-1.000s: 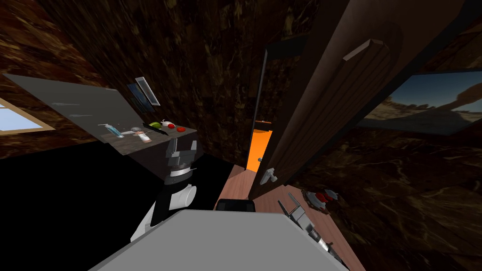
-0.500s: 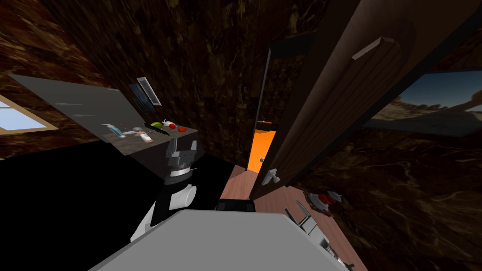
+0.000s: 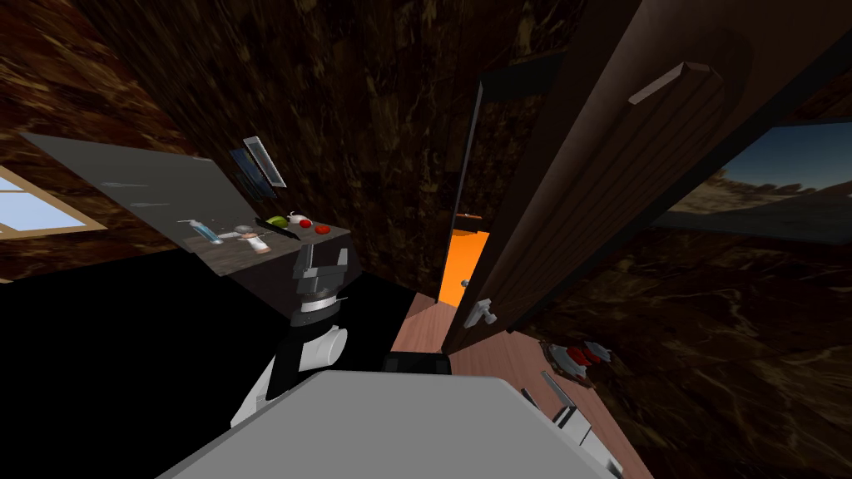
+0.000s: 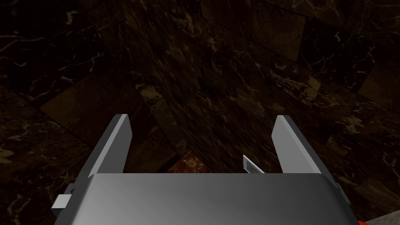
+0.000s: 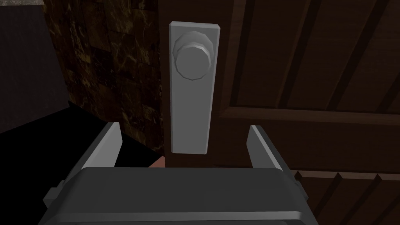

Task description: Pull the door open

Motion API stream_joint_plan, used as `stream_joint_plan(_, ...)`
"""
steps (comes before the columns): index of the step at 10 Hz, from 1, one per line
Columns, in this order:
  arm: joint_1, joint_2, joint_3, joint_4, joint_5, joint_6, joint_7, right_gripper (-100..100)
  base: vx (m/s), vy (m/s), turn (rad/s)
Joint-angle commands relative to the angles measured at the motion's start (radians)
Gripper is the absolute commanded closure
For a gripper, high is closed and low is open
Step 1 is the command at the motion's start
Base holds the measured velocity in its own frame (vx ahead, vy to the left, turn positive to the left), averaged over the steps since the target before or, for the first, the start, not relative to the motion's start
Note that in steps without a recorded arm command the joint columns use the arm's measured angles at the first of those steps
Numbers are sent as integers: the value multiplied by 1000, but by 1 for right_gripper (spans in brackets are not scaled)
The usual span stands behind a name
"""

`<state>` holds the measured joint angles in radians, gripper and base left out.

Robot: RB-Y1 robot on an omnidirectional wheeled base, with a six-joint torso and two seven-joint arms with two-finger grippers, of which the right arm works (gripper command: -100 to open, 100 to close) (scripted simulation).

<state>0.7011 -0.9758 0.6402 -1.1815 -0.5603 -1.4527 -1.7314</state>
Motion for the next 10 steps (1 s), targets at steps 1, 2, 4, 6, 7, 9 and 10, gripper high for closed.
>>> stream_joint_plan(1,3,-1,0,23,0,-29,-13,-100,33,17,9)
stream_joint_plan(2,13,-3,0,39,0,-52,-21,-100,26,9,4)
stream_joint_plan(4,31,-7,-1,69,0,-92,-35,-100,26,6,10)
stream_joint_plan(6,23,-5,-6,68,-8,-78,-38,-100,23,64,48)
stream_joint_plan(7,22,-5,-7,68,-11,-76,-40,-100,61,178,63)
stream_joint_plan(9,16,-8,-17,70,-27,-64,-50,-100,128,152,87)
stream_joint_plan(10,14,-9,-21,71,-33,-59,-55,-100,229,122,73)
